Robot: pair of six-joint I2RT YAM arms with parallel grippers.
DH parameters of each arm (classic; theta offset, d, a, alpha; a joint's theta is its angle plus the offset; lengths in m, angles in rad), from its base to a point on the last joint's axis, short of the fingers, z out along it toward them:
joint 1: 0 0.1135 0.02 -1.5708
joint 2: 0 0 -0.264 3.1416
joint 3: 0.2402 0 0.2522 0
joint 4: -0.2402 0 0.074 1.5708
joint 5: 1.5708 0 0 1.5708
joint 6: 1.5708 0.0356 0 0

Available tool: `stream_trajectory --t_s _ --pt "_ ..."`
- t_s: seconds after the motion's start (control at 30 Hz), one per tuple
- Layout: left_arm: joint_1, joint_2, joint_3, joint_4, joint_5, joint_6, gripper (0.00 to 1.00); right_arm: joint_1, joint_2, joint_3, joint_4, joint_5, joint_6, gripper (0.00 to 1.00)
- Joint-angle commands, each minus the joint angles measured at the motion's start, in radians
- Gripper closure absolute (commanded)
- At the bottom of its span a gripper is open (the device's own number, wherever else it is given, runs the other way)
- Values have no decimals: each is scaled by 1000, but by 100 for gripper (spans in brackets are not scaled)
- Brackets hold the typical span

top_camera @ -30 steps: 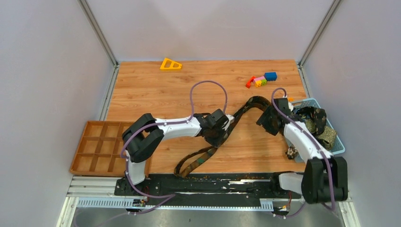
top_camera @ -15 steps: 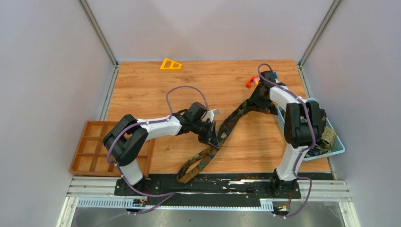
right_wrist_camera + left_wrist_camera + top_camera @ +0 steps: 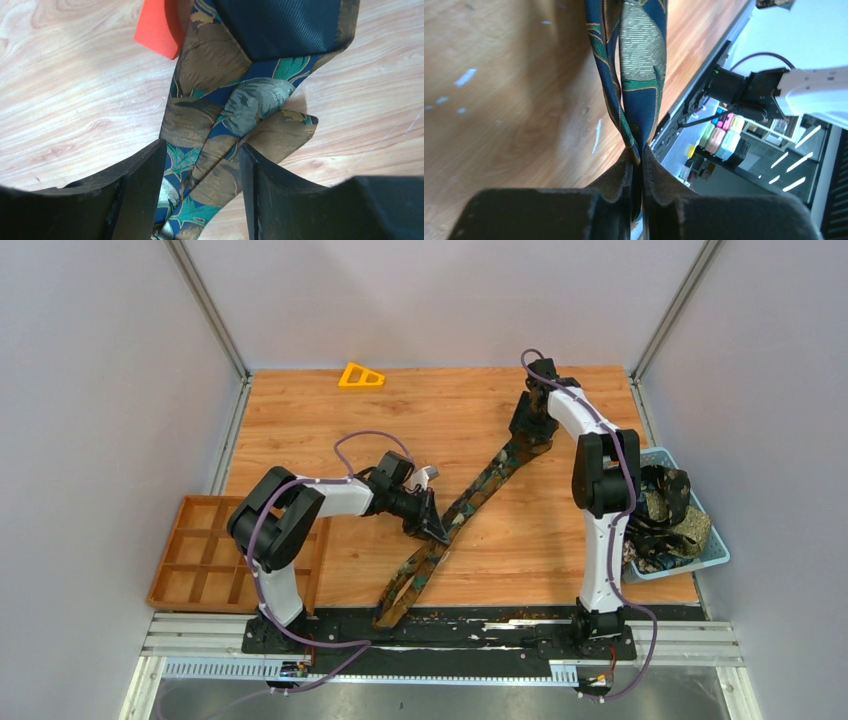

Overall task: Roll the ties
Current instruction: Flatten out the tie at the center of the board.

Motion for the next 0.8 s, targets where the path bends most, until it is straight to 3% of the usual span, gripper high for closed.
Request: stream_trajectory --t_s 0.0,0.17,0.2,0.27,0.37,0.5,0.77 --pt "7 23 101 -211 -95 166 77 15 -79 58 -76 7 -79 43" --pt "11 -18 162 -365 -281 250 41 48 -283 -141 -15 56 -106 43" --pt "11 -29 180 -394 -319 270 20 52 -344 -226 12 56 -102 44" --pt "10 -56 204 -455 -412 297 7 52 -413 -351 84 34 -97 46" --pt "-5 -116 220 -527 -558 327 5 51 -452 -461 151 11 -91 51" --pt "-84 -201 230 -594 -698 368 6 52 -407 -476 171 -9 -97 58" --pt "-218 -360 64 -540 -804 361 12 29 -264 -325 162 29 -136 52"
